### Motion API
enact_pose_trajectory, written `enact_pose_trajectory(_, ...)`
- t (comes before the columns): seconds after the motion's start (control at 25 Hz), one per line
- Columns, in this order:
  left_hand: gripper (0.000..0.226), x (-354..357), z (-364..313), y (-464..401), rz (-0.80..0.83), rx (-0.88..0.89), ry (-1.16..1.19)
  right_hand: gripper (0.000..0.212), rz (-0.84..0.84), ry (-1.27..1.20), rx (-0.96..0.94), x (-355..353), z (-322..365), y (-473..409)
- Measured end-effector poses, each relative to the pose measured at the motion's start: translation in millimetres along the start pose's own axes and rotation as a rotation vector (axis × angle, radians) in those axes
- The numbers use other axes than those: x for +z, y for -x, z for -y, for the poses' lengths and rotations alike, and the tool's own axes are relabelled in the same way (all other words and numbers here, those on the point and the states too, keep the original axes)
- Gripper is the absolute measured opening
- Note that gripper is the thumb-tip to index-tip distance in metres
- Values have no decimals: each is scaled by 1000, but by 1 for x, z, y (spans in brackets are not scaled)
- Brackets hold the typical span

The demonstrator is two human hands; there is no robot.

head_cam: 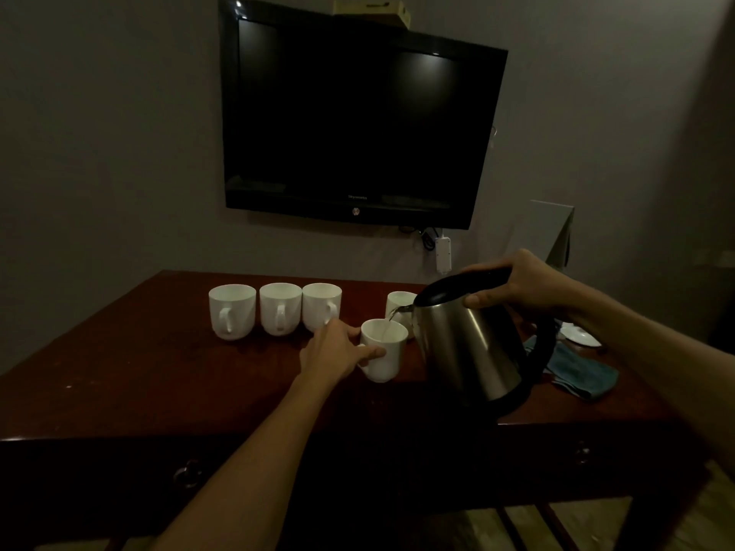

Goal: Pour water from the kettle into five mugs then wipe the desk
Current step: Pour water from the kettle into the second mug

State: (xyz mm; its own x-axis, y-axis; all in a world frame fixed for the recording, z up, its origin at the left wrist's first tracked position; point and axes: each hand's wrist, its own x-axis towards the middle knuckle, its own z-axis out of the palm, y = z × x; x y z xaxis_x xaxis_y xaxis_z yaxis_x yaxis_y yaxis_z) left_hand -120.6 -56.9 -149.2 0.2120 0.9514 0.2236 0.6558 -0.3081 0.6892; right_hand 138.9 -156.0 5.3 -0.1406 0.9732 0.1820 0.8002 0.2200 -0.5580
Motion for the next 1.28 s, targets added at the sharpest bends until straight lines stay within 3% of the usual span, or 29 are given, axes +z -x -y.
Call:
enact_pose_trajectory(0.84, 24, -1, 0, -4, 64, -35, -15, 51, 12, -3, 11, -1, -6, -9)
enact_pose_trajectory(1.28, 26, -3, 0, -4, 79, -52, -8, 47, 21, -20, 25, 1, -1, -10)
